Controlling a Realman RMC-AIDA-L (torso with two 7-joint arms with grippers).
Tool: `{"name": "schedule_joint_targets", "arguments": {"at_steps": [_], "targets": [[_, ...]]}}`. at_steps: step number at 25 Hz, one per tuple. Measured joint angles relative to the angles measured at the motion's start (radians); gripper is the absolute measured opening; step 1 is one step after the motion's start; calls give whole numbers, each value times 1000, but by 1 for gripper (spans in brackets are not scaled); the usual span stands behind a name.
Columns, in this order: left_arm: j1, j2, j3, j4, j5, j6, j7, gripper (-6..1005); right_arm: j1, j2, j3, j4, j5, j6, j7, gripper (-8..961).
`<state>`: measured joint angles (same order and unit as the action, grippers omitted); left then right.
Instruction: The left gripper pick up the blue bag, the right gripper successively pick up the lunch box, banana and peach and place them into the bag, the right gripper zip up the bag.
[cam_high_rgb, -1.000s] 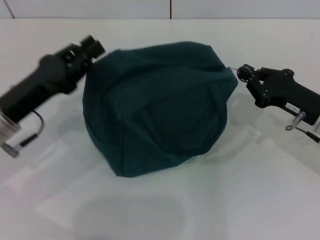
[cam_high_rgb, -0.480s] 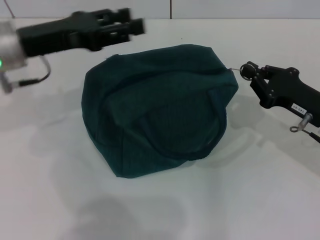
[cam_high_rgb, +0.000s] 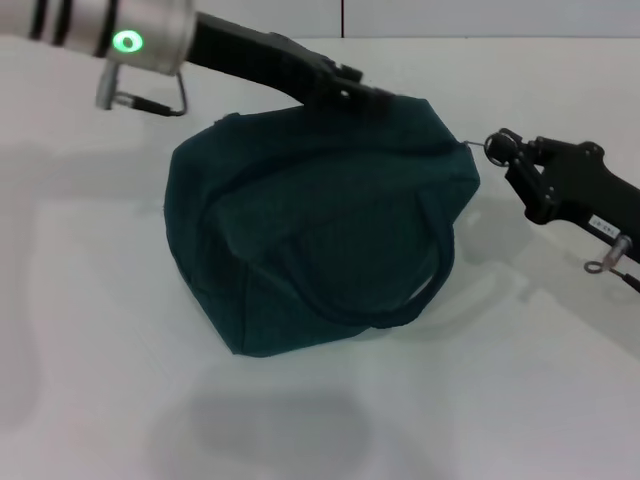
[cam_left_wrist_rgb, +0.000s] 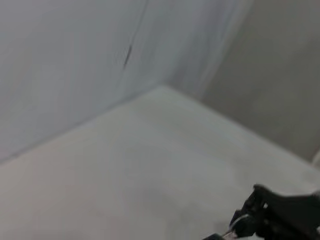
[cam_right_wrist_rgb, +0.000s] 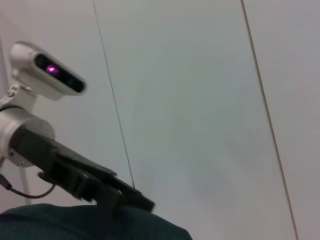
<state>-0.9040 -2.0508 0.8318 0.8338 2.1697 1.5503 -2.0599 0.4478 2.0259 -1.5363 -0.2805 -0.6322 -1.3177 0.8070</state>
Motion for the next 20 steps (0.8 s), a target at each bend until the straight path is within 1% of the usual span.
{"name": "schedule_joint_targets", "arguments": {"at_steps": [3, 5, 8, 11, 16, 20], "targets": [[-34, -12, 78, 17, 47, -37, -69, 646, -11, 0, 2, 2, 0, -12, 0, 18], [-36, -18, 137, 37, 62, -56, -108, 644, -15, -1, 3, 3, 2, -19, 0, 18], [-37, -29, 204, 67, 87, -76, -165, 641, -18, -2, 3, 8, 11, -32, 0, 18], [-32, -33, 241, 87, 89, -79, -192, 639, -22, -2, 3, 9, 12, -36, 0, 18], [-28, -34, 257, 97, 86, -79, -191, 566, -26, -1, 2, 9, 13, -52, 1, 18], [-3, -35, 265, 136, 70, -78, -187, 502, -33, -3, 2, 9, 13, -66, 6, 18]]}}
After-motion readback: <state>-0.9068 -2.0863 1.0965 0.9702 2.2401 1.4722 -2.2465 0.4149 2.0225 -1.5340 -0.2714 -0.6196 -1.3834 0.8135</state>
